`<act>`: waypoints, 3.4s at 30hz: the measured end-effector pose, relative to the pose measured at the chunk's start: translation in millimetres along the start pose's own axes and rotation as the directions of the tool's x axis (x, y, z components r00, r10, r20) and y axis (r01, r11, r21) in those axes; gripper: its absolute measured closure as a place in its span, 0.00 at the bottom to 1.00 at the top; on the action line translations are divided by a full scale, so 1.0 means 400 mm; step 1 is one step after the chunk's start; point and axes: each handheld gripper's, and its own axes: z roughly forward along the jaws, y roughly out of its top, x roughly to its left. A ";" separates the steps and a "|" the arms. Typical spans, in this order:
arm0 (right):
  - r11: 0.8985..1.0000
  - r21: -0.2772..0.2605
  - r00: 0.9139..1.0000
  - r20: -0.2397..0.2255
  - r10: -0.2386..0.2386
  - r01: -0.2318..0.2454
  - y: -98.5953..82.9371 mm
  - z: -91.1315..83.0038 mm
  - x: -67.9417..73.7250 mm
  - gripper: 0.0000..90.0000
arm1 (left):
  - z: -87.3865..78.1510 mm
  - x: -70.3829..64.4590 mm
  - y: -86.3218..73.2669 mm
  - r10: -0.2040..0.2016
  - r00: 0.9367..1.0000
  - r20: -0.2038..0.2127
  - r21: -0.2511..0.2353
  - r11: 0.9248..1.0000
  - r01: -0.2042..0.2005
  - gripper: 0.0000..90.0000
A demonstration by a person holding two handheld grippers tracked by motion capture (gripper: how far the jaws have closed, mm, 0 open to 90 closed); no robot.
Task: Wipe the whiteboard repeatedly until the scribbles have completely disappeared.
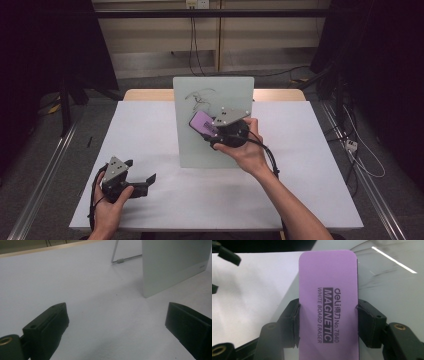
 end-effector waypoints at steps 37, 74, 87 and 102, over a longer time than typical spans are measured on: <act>1.000 -0.017 0.999 0.040 -0.008 0.009 0.046 0.018 0.006 0.46 | 0.000 0.001 0.001 0.000 1.000 -0.010 0.009 1.000 0.000 0.05; 0.997 -0.074 0.992 0.123 0.015 -0.006 0.149 -0.037 -0.079 0.46 | 0.002 0.003 0.001 0.004 1.000 -0.001 0.014 1.000 -0.004 0.05; 0.999 -0.025 0.997 0.056 -0.044 0.045 0.136 0.054 0.013 0.46 | 0.002 0.002 0.001 0.007 1.000 -0.003 0.012 1.000 -0.007 0.05; 0.999 -0.017 0.999 0.039 -0.038 0.039 0.126 0.064 0.028 0.46 | -0.003 0.005 -0.001 0.000 1.000 -0.009 0.007 1.000 0.000 0.05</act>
